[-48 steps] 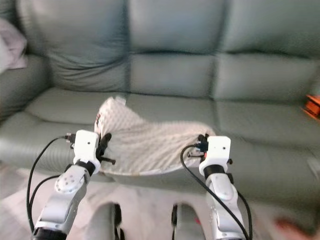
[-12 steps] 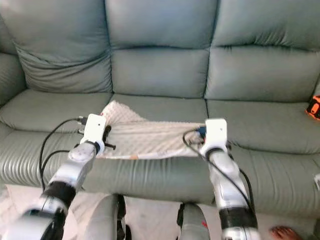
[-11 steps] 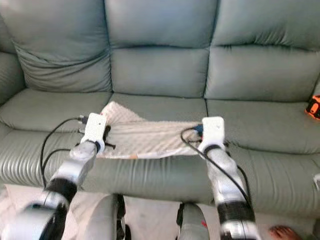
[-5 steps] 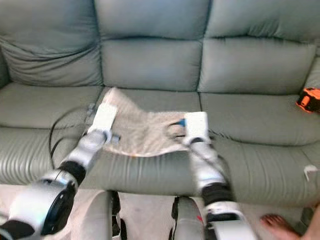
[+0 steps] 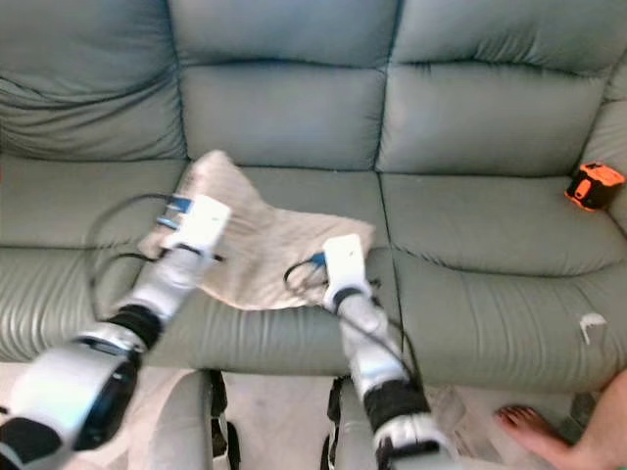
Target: Move the pillow to the sofa
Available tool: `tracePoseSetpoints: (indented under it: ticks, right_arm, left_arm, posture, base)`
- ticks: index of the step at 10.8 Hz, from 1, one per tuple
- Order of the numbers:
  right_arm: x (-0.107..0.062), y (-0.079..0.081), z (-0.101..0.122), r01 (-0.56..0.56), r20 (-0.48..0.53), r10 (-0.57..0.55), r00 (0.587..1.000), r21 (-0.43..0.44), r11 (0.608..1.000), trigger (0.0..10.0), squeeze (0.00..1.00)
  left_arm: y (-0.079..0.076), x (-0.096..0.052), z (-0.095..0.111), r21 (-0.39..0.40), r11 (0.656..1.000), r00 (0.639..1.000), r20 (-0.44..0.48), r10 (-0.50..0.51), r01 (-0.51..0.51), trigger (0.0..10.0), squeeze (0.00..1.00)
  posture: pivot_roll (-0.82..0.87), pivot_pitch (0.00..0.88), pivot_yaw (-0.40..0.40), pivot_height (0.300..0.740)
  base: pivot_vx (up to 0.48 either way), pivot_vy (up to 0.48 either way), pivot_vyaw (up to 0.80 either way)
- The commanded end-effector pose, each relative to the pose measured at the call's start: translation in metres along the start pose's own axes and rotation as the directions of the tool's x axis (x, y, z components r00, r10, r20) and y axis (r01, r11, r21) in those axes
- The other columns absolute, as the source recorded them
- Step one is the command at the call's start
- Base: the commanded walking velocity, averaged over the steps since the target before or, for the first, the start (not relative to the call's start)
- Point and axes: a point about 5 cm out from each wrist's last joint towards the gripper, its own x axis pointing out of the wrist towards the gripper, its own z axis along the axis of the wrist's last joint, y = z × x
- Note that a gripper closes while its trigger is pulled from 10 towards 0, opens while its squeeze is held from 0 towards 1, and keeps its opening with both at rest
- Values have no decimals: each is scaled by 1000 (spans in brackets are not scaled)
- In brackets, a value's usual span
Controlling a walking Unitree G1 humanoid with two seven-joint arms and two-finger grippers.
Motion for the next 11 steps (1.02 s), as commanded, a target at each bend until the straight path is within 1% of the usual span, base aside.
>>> tracePoseSetpoints:
  ticks: [1,2,3,5,6,7,8,11]
  right_arm:
    - [-1,3,8,-14,30,14,999,-11,1000,10000,0]
    - [-3,-1,10,-6,47,8,999,-49,999,10000,0]
    - [-4,-8,9,22,39,-19,999,-79,997,10000,0]
    - [-6,-36,8,169,11,-169,986,-144,975,10000,0]
    - [-8,-51,8,231,-2,-233,972,-136,963,10000,0]
    - [-8,-54,7,237,-10,-240,971,-128,963,10000,0]
    - [-8,-57,6,247,-14,-250,968,-111,963,10000,1000]
    - [-7,-55,6,245,-16,-248,969,-92,965,10000,1000]
  left_arm:
    - [9,3,5,35,998,998,24,58,-59,10000,0]
    - [15,3,1,15,998,998,2,65,-65,10000,0]
    - [14,3,-1,18,999,999,-7,51,-51,10000,0]
    - [7,1,-6,-21,1000,998,-56,18,-19,10000,0]
    - [-1,-2,-13,-32,999,996,-89,-18,15,10000,0]
    - [-6,-3,-16,-85,995,992,-107,-68,59,10000,192]
    - [-9,-5,-20,-88,994,989,-124,-77,66,10000,1000]
    - [-2,-3,-21,-86,995,990,-130,-59,48,10000,1000]
  posture:
    - [-138,116,-26,630]
    - [-142,116,-28,630]
    - [-144,114,-29,630]
    - [-143,113,-30,630]
    - [-143,111,-29,630]
    - [-145,111,-28,630]
    - [-145,110,-26,630]
    - [-142,108,-21,630]
  base:
    - [0,0,0]
    - [0,0,0]
    - [0,0,0]
    - [0,0,0]
    - [0,0,0]
    - [0,0,0]
    - [0,0,0]
    - [0,0,0]
